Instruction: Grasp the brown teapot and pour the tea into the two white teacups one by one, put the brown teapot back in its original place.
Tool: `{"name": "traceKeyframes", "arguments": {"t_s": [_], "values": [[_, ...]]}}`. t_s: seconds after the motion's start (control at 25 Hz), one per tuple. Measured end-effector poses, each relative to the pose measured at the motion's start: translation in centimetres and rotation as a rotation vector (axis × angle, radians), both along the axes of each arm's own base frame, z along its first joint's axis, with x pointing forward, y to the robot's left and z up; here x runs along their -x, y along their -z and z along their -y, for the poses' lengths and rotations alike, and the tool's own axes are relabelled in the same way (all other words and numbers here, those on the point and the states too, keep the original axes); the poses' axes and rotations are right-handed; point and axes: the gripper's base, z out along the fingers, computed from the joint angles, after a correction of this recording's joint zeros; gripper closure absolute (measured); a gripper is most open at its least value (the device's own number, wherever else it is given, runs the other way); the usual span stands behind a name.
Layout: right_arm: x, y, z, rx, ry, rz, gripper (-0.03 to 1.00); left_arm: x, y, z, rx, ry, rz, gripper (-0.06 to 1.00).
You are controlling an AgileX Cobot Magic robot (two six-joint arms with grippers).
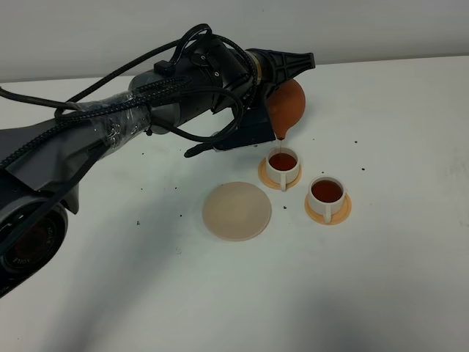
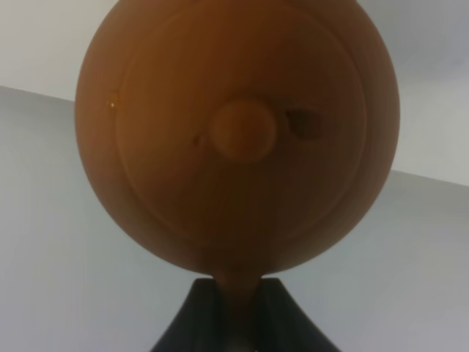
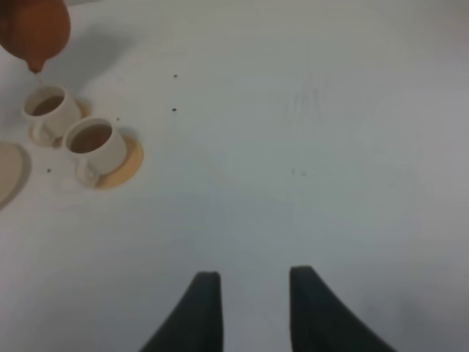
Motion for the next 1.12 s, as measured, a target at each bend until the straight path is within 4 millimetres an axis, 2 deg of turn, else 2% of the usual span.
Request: {"name": "traceKeyframes", "arguments": {"t_s": [0.32,0.6,0.8,0.96,1.12], "values": [[0.0,0.0,0.0,0.000,0.000,0.000,0.73,0.0,0.1,-0.1,-0.003,-0.008,-0.011,0.82],[0.0,0.0,0.0,0.000,0.000,0.000,0.73,0.7,0.8,-0.4,0.024,-0.093,-0.143,0.82],[0.0,0.0,0.0,0.000,0.000,0.000,0.73,0.8,0.7,-0.4,0.063,-0.128,-0.164,0.82],[0.0,0.0,0.0,0.000,0.000,0.000,0.73,0.9,-0.2,-0.9,0.127,-0.208,-0.194,0.82],[0.0,0.0,0.0,0.000,0.000,0.000,0.73,1.0,-1.4,-2.4,0.177,-0.334,-0.237,0.82]]}}
